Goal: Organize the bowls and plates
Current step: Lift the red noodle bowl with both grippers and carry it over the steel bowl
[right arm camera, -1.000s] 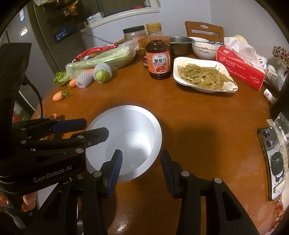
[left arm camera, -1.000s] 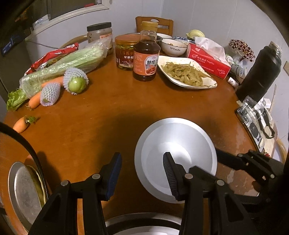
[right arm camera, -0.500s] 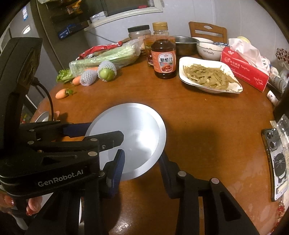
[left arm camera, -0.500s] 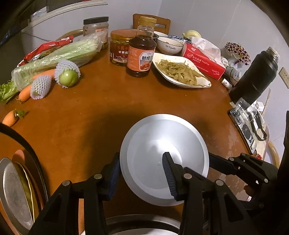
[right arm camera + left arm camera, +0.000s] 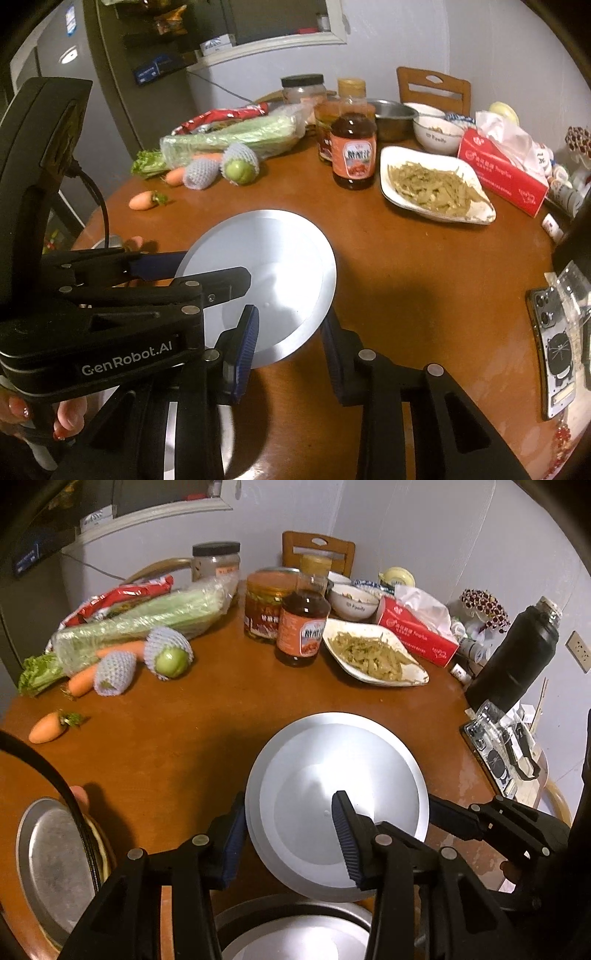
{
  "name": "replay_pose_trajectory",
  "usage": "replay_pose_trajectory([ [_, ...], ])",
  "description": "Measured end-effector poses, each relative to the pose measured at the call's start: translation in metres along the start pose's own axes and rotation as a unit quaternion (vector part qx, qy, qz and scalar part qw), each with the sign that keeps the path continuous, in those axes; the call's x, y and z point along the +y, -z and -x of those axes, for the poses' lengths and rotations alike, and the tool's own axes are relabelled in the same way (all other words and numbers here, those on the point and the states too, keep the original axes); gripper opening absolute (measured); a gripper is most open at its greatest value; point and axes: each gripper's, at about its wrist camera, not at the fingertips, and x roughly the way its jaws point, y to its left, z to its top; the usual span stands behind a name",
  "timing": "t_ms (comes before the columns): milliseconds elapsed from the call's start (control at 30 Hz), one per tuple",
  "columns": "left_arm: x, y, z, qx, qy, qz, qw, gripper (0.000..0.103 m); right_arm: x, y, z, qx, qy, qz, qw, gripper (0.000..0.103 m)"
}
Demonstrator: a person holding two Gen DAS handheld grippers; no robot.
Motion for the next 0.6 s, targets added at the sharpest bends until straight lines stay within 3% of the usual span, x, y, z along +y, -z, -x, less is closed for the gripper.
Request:
replay_pose_trajectory([
  [600, 0.019, 0.027, 0.070, -0.051, -0.019, 0.023, 0.9983, 0.045, 0.052, 0.004, 0.049, -0.043, -0.021, 0.051, 0.998, 0.035],
])
